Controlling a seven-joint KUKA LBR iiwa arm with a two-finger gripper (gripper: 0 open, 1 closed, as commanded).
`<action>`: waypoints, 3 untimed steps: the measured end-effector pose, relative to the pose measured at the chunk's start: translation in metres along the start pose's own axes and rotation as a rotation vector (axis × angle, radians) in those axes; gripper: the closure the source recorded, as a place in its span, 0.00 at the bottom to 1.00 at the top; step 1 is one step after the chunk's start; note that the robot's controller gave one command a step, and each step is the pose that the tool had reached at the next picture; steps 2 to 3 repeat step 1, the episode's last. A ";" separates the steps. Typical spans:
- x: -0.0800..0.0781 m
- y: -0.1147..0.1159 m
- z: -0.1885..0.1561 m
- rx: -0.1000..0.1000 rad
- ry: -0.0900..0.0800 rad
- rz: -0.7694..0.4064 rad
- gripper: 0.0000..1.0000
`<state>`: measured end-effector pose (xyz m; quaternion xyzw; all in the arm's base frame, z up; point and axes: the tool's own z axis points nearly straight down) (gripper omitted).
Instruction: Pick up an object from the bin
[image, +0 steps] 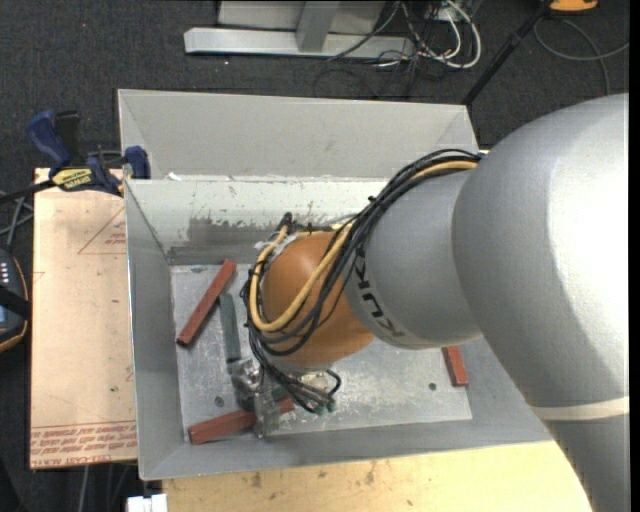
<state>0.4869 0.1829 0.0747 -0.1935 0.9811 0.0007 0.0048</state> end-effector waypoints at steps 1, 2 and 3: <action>0.000 0.000 -0.004 -0.001 0.002 0.001 1.00; 0.000 0.000 -0.004 -0.001 0.002 0.001 1.00; 0.000 0.000 -0.004 -0.001 0.002 0.001 1.00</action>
Offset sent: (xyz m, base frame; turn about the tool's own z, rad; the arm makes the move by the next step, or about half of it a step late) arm 0.0000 0.0000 0.0403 0.0000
